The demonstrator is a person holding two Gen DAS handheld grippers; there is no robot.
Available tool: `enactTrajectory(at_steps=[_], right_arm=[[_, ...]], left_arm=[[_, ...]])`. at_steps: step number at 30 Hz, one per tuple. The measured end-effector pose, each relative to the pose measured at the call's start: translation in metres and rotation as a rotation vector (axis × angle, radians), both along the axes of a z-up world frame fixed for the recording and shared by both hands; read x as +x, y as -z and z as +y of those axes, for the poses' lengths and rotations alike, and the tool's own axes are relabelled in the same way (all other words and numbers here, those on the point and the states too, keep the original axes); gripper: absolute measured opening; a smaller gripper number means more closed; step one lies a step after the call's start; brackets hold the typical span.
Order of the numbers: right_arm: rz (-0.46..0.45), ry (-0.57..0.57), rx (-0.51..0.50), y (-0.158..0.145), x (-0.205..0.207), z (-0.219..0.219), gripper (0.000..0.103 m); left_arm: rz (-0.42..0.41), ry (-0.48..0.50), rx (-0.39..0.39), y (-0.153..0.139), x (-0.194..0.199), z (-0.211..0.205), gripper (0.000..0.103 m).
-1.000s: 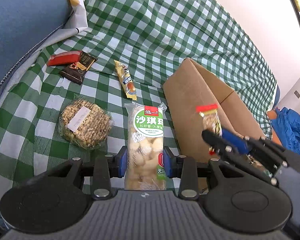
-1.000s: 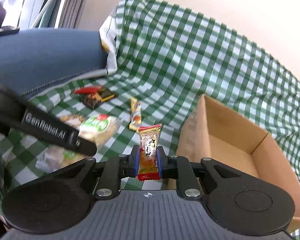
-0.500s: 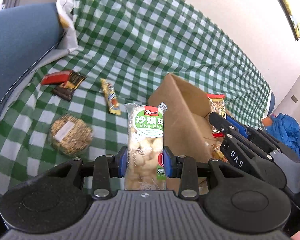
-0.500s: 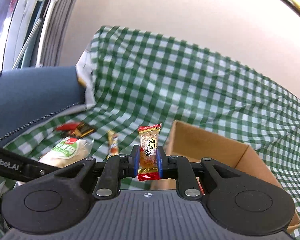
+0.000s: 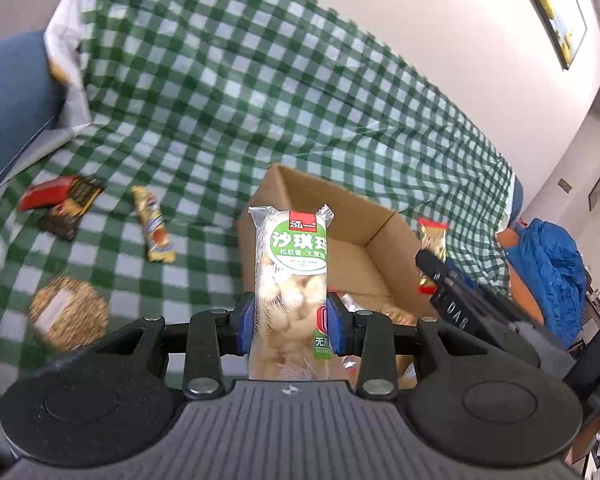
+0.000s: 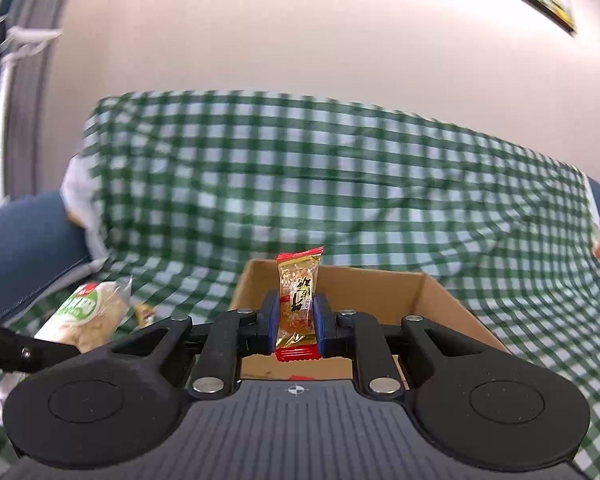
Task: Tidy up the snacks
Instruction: 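Carry both snacks over the box, lower them in and open both tools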
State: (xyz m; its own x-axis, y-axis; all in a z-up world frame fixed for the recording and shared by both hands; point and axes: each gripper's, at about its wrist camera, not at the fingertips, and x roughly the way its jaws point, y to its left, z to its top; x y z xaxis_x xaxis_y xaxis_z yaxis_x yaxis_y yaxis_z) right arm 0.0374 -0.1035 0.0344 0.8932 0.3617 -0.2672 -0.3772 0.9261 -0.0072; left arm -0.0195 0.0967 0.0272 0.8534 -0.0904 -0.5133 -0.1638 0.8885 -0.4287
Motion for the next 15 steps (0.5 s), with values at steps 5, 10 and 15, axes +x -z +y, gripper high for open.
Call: enactTrajectory(at_steps=[5, 10, 15], right_arm=[[0.048, 0.073, 0.046, 0.004, 0.02, -0.014, 0.018], [0.106, 0.128, 0.075, 0.013, 0.037, -0.02, 0.018], [0.137, 0.151, 0.097, 0.017, 0.05, -0.024, 0.018]], left_arm=[[-0.042, 0.025, -0.01, -0.012, 0.033, -0.017, 0.04], [-0.07, 0.052, -0.002, -0.026, 0.069, -0.033, 0.04], [-0.093, 0.085, 0.003, -0.034, 0.097, -0.048, 0.04]])
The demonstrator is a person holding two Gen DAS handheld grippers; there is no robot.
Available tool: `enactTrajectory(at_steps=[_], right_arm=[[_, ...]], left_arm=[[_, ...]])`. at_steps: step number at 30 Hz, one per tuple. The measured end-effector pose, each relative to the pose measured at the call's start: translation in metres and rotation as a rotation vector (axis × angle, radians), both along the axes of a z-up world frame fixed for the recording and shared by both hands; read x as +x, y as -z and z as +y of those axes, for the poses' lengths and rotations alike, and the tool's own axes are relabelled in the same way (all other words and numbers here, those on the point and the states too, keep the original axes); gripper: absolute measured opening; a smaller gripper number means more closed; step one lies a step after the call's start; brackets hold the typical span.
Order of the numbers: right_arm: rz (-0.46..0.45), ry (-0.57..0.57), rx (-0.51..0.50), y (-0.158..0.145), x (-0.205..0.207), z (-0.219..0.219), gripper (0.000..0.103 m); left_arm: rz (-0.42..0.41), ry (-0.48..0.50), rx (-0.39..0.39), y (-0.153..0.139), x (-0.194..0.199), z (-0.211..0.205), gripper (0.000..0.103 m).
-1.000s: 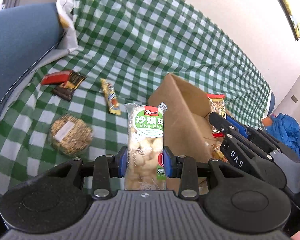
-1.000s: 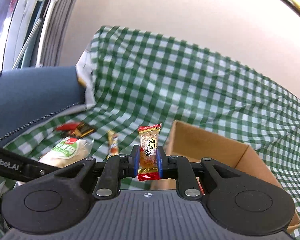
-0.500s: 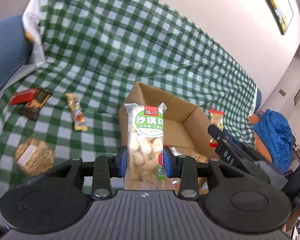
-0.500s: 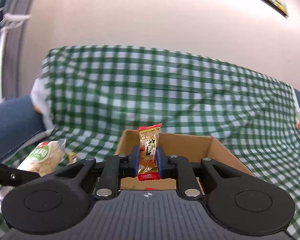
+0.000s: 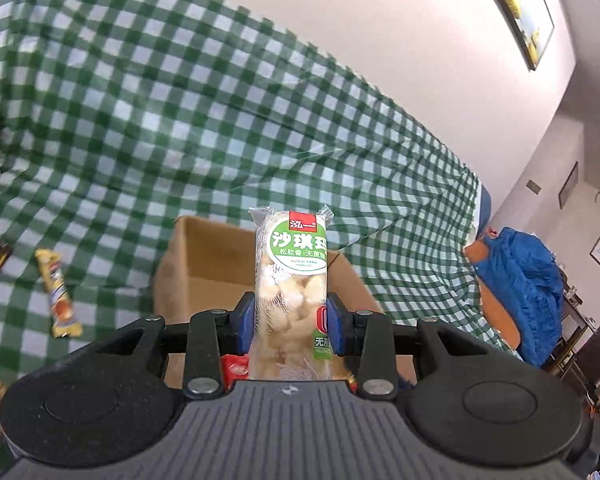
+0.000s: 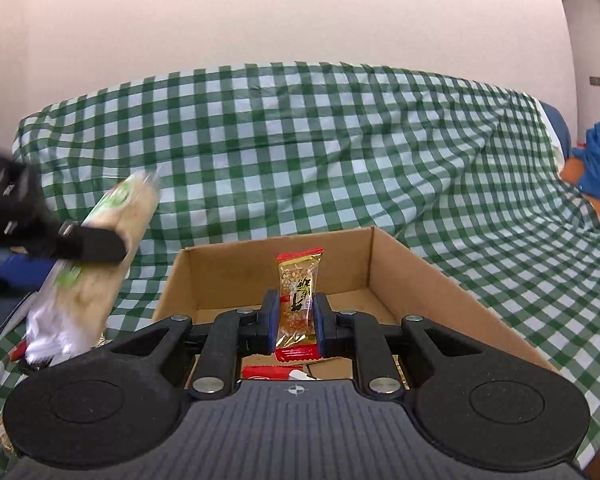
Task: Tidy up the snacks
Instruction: 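Carry both snacks over the box, lower them in and open both tools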
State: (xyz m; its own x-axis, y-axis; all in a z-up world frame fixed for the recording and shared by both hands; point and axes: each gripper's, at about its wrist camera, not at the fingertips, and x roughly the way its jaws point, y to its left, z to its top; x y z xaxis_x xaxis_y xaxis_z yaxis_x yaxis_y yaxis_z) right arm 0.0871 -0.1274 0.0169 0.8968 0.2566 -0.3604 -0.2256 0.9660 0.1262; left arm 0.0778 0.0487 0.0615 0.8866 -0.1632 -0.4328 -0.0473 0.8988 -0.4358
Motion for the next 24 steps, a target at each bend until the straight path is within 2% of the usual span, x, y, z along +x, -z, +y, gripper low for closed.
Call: enactTrajectory(at_steps=[10, 18, 21, 24], right_arm=[[0.031, 0.03, 0.016, 0.005, 0.01, -0.006, 0.018], [0.038, 0.043, 0.019, 0.007, 0.01, -0.007, 0.018], [0.037, 0.048, 0.006, 0.007, 0.01, -0.005, 0.018], [0.043, 0.097, -0.035, 0.009, 0.012, -0.002, 0.022]], left_arm=[[-0.005, 0.034, -0.01, 0.0, 0.029, -0.016, 0.04], [-0.029, 0.054, 0.006, -0.019, 0.042, -0.022, 0.04], [-0.039, 0.049, -0.018, -0.028, 0.048, -0.023, 0.04], [-0.059, 0.031, -0.026, -0.039, 0.05, -0.021, 0.047]])
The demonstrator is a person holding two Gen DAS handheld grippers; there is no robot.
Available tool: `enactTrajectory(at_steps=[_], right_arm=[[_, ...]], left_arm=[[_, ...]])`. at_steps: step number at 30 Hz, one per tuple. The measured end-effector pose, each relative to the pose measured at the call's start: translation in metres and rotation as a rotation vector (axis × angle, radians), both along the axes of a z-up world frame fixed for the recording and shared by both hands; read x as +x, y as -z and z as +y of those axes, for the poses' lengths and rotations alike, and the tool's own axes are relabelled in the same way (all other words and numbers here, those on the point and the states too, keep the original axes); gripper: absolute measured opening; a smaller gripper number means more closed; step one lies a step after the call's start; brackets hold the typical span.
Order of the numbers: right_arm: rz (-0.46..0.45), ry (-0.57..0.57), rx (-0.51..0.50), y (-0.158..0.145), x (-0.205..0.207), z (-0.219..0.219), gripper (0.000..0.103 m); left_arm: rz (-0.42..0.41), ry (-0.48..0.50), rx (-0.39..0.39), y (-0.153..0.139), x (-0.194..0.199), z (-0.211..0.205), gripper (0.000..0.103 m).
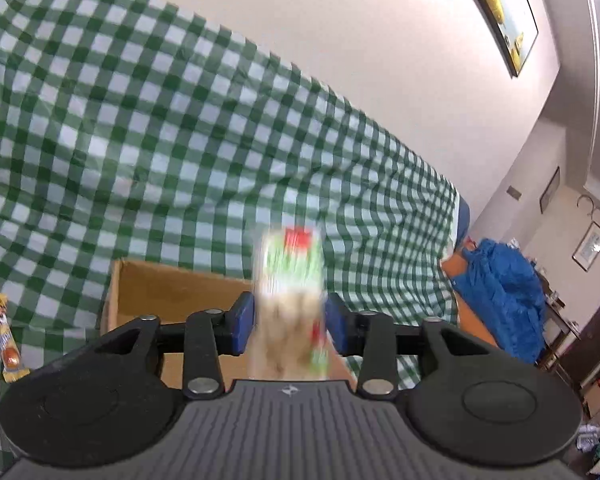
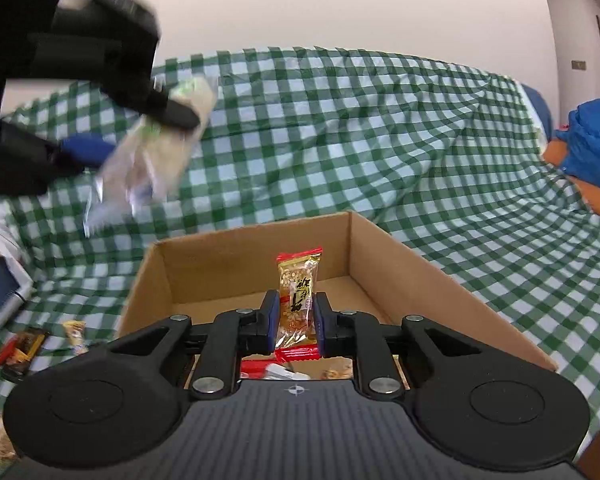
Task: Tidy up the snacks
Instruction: 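Carry both snacks over the box, lower them in and open both tools, then move both open tools back toward the nut cake and chocolate bar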
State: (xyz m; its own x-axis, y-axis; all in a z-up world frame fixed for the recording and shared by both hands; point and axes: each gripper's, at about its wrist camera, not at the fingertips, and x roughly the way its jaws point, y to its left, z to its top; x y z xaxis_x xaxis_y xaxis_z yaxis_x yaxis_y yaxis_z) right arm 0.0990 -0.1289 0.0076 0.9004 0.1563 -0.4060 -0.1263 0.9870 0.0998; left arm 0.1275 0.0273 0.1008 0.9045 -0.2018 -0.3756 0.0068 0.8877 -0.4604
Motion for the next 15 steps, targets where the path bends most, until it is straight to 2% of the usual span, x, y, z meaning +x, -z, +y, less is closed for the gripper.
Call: enactTrajectory(at_steps=[2, 3, 6, 9, 11, 12, 14, 15], right_arm=[[0.007, 0.03, -0.012, 0.002, 0.001, 0.0, 0.047], [0.009, 0.035, -0.012, 0.003, 0.001, 0.0, 0.051], [-0.002, 0.029, -0.037, 0.005, -0.002, 0.003, 0.052], [-0.01, 0.018, -0.068, 0.007, -0.007, 0.007, 0.055], [-0.017, 0.011, -0.087, 0.007, -0.01, 0.009, 0.056], [-0.022, 0.008, -0.096, 0.007, -0.013, 0.009, 0.056], [-0.034, -0.003, -0.117, 0.007, -0.02, 0.012, 0.056], [-0.044, -0.011, -0.131, 0.006, -0.025, 0.014, 0.056]], left_arm=[[-0.034, -0.013, -0.004, -0.01, -0.008, 0.006, 0.047], [-0.049, -0.02, -0.004, -0.014, -0.014, 0.011, 0.047], [-0.087, -0.045, 0.016, -0.022, -0.042, 0.031, 0.047], [-0.09, -0.094, 0.033, -0.021, -0.078, 0.062, 0.044], [-0.077, -0.14, 0.061, -0.014, -0.106, 0.086, 0.035], [-0.064, -0.168, 0.091, -0.01, -0.118, 0.097, 0.033], [-0.027, -0.215, 0.167, 0.004, -0.144, 0.12, 0.019], [-0.008, -0.233, 0.197, 0.012, -0.154, 0.129, 0.017]])
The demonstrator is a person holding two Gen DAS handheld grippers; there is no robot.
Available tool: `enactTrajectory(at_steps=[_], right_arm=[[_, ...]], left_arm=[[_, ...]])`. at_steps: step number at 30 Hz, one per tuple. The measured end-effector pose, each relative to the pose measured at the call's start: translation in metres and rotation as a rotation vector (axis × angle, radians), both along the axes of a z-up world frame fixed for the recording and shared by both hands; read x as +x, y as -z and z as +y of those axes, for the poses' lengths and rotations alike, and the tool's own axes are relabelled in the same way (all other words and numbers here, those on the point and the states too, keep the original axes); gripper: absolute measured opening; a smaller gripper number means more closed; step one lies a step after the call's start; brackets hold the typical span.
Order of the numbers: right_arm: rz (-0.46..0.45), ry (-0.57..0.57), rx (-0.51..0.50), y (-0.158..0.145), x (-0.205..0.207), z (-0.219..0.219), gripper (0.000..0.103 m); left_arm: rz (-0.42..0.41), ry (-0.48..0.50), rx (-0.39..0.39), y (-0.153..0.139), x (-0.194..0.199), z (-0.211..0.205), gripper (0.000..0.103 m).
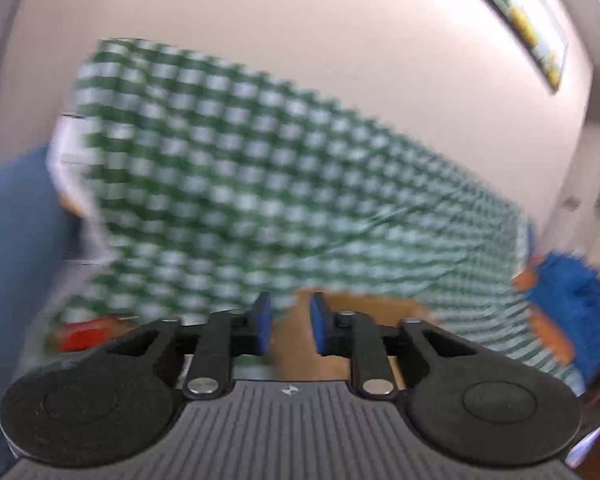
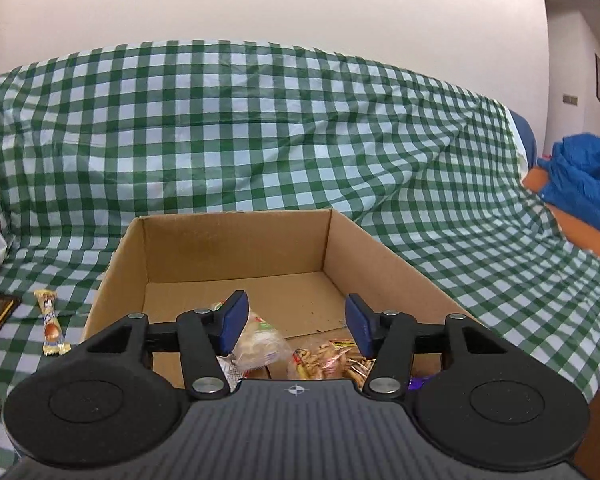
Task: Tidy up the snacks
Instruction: 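Move both open tools back toward the nut cake and chocolate bar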
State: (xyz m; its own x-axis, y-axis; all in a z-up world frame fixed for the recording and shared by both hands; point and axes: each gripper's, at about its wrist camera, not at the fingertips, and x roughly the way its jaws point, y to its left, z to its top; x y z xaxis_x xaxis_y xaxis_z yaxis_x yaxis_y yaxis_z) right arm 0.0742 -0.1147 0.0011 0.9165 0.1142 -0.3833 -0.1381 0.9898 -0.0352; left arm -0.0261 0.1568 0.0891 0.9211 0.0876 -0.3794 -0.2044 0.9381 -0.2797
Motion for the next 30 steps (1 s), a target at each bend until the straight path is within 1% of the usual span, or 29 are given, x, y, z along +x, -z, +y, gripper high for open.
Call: enactTrajectory(at_steps=[2, 4, 6, 7, 8, 9, 10, 11, 14, 17, 20, 24, 25, 26, 27, 29, 30], right_arm=[[-0.024, -0.017, -0.022, -0.001, -0.009, 0.005, 0.056], [-0.053, -0.045, -0.04, -0.003, -0.02, 0.013, 0.056], [-0.082, -0.082, -0.056, -0.005, -0.033, 0.022, 0.056], [-0.088, -0.099, -0.06, -0.006, -0.038, 0.027, 0.056], [-0.095, -0.121, -0.062, -0.008, -0.045, 0.033, 0.056], [-0.102, -0.143, -0.06, -0.009, -0.052, 0.038, 0.056], [-0.109, -0.166, -0.056, -0.01, -0.058, 0.044, 0.056], [-0.118, -0.19, -0.055, -0.011, -0.065, 0.051, 0.056], [-0.137, -0.275, -0.057, -0.011, -0.08, 0.078, 0.056], [-0.136, -0.37, -0.077, -0.007, -0.091, 0.107, 0.056], [-0.112, -0.438, -0.085, -0.002, -0.101, 0.132, 0.056], [-0.053, -0.515, -0.045, 0.002, -0.104, 0.16, 0.057], [-0.037, -0.535, -0.036, 0.004, -0.103, 0.167, 0.06], [-0.02, -0.552, -0.031, 0.006, -0.102, 0.173, 0.066], [-0.006, -0.567, -0.027, 0.009, -0.103, 0.178, 0.069], [0.023, -0.589, -0.029, 0.017, -0.102, 0.189, 0.081], [0.046, -0.603, -0.033, 0.021, -0.1, 0.195, 0.085]], left_arm=[[0.048, -0.035, 0.052, 0.018, -0.019, 0.022, 0.012], [0.068, -0.051, 0.052, 0.037, -0.036, 0.042, 0.011], [0.074, -0.065, 0.011, 0.055, -0.052, 0.059, 0.011], [0.069, -0.069, -0.019, 0.065, -0.061, 0.066, 0.011], [0.066, -0.079, -0.066, 0.073, -0.067, 0.073, 0.011], [0.031, -0.081, -0.097, 0.072, -0.073, 0.078, 0.011], [-0.012, -0.079, -0.107, 0.071, -0.08, 0.081, 0.011], [-0.03, -0.075, -0.124, 0.071, -0.084, 0.084, 0.011], [-0.034, -0.079, -0.151, 0.073, -0.088, 0.092, 0.011], [-0.05, -0.081, -0.21, 0.077, -0.092, 0.105, 0.011], [-0.069, -0.1, -0.254, 0.08, -0.094, 0.112, 0.011], [-0.073, -0.103, -0.254, 0.078, -0.095, 0.116, 0.011], [-0.072, -0.102, -0.254, 0.078, -0.094, 0.116, 0.011], [-0.07, -0.101, -0.256, 0.078, -0.094, 0.117, 0.011], [-0.067, -0.101, -0.258, 0.079, -0.094, 0.117, 0.011], [-0.059, -0.102, -0.261, 0.08, -0.092, 0.118, 0.013], [-0.055, -0.104, -0.262, 0.081, -0.091, 0.118, 0.013]])
